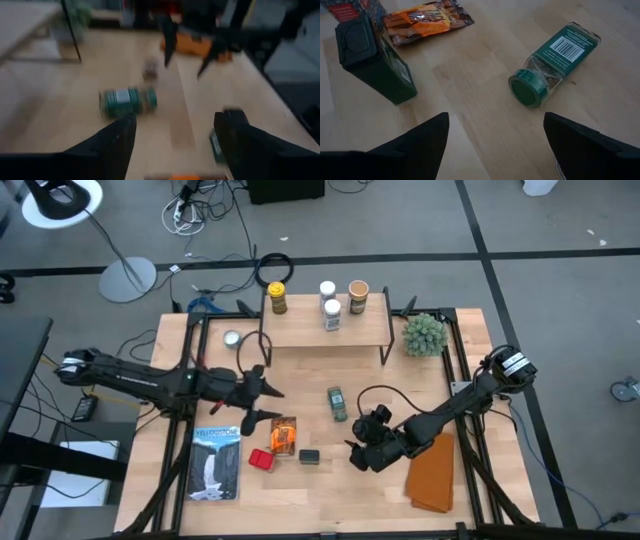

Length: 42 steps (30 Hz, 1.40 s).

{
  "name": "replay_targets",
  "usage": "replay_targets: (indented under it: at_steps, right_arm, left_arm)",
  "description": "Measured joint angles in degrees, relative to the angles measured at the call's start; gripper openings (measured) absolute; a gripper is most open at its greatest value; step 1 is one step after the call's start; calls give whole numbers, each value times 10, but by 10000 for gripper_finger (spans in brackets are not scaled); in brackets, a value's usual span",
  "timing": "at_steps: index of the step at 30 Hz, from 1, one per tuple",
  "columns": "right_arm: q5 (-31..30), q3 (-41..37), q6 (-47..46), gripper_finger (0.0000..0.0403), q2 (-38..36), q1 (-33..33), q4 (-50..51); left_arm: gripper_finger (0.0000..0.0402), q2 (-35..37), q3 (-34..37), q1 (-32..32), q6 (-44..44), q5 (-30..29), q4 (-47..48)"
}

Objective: Shelf spices
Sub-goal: Put the red can seasoning on the shelf

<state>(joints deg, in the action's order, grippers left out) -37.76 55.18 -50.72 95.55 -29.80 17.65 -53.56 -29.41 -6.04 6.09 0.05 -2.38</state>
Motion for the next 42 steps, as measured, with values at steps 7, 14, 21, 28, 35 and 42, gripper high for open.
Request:
replay_targets:
  at_steps: [7,14,21,28,35,42]
  right_arm:
    - [0,0,3,321,0,0,0]
    - [2,0,12,320,0,0,0]
    - [5,0,15,315,0,0,0]
    - [6,0,15,308,0,-1,0]
    - [6,0,59,304,0,2,0]
    - [6,0,71,304,0,3,0]
  left_arm:
    - [261,-2,-132,-44,63,-3,255]
    - [248,-2,-182,-117,150,-60,339]
    - [237,-2,-172,-172,208,-94,351]
    - [226,-2,-161,-227,295,-219,374]
    - [223,-2,-161,-254,417,-322,411]
    - [222,-41,-161,-308,537,-412,406]
